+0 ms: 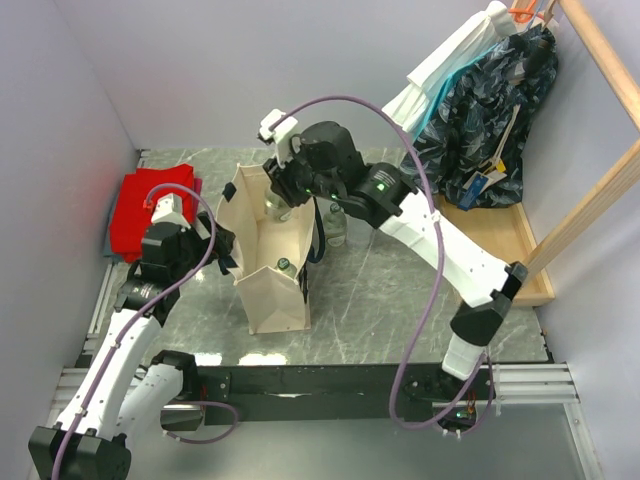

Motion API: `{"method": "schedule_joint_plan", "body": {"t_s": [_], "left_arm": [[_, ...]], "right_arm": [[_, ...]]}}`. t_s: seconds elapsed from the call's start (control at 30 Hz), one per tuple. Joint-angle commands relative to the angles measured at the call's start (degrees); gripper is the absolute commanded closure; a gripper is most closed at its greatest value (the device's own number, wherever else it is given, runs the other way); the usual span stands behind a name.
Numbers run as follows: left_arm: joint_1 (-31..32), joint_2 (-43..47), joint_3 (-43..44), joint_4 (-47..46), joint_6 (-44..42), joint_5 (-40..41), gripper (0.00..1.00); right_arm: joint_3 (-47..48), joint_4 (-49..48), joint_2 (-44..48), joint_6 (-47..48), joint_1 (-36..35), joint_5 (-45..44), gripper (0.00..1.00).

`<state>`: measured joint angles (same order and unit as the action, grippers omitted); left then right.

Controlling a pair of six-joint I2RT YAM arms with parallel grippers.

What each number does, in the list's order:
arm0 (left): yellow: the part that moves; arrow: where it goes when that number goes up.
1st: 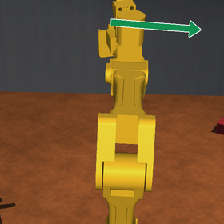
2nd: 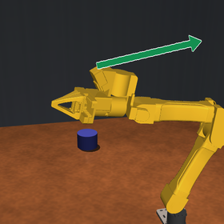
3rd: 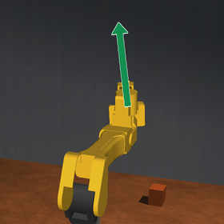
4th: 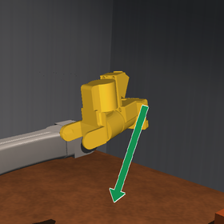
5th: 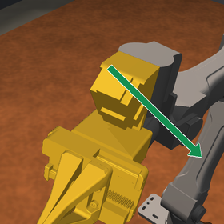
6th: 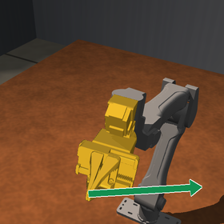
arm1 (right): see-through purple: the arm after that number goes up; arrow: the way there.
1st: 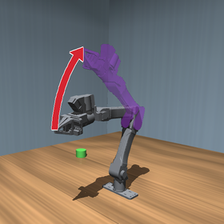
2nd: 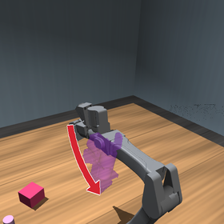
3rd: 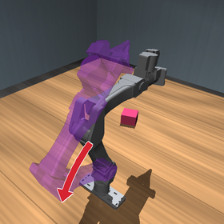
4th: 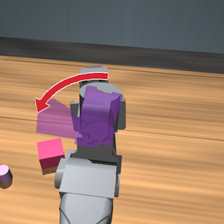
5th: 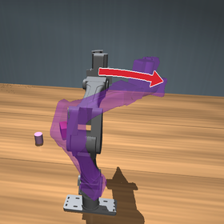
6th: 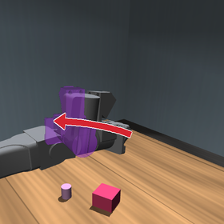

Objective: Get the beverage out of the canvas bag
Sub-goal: Take out the drink from the canvas bag, then place the drink at the center of the board.

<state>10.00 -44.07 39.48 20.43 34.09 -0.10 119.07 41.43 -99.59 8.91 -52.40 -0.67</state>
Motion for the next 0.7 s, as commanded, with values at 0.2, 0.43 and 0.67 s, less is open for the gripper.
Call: {"method": "schedule_joint_plan", "body": {"t_s": [0.2,0.43,0.67], "left_arm": [[0.2,1.27,1.91,-0.65,-1.13,0.63,0.04],[0.2,0.92,1.82,-0.74,-1.13,-0.25,0.04],[0.2,0.66,1.91,-1.0,-1.21,-0.43,0.04]], "right_arm": [[-5.95,-14.28,15.3,1.55,-0.77,-8.64,1.0],[-8.76,-15.24,17.32,2.69,-0.68,-13.39,1.0],[-9.9,-14.18,18.2,2.43,-0.6,-18.84,1.0]]}}
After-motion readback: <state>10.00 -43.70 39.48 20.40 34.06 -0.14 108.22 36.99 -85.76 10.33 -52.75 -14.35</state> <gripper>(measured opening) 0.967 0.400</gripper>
